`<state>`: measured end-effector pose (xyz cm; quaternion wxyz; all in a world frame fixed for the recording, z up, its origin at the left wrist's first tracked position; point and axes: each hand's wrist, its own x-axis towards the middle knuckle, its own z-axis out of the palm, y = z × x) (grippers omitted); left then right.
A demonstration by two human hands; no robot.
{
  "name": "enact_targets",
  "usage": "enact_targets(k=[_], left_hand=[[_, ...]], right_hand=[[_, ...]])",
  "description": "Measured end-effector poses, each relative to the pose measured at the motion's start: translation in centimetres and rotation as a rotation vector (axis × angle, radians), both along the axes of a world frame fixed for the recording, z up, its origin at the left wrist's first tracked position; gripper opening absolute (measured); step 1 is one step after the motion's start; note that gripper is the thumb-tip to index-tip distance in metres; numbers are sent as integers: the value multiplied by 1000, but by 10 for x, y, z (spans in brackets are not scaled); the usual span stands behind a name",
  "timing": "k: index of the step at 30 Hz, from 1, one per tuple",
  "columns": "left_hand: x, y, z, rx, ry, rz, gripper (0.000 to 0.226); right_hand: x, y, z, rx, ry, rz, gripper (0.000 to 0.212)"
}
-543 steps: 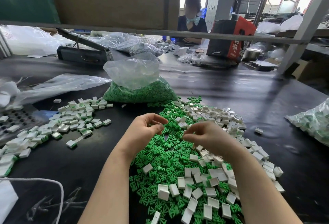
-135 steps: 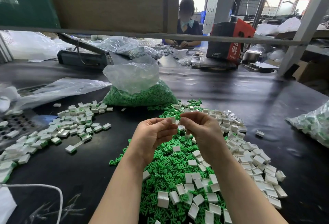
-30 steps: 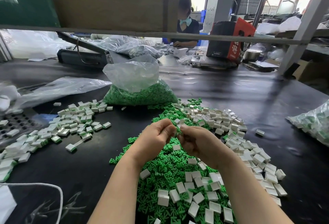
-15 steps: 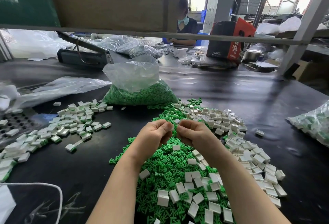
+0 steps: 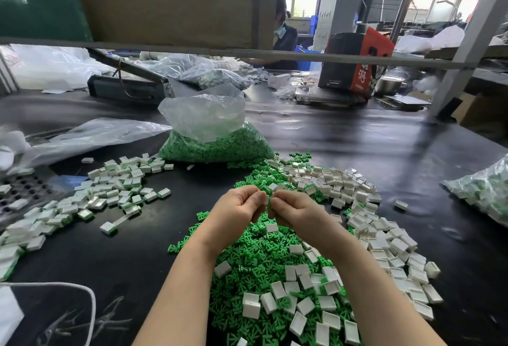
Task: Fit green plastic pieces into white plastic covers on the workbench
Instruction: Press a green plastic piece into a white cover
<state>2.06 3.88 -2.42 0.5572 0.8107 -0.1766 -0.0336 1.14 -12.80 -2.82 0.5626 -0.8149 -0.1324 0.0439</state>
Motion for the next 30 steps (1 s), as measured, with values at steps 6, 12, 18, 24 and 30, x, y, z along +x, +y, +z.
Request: enact_targets(k=[6,12,18,24,30], left_hand=[[1,1,0,-36,49,-47,33],[1,0,-1,-18,39,-32,33],[4,-1,-3,8,27,-18,34],[4,1,-4,-43,80,-35,35],[2,2,-2,-33,103,-97,30]], right_hand=[[-3,-1,-1,37,41,9,36],[-1,1,-2,44,8,-28,34],[0,3,-1,7,-47,-82,33],[-4,-3,3,-58,-5,-2,32],[-6,-5,7,-106,-2,53,33]])
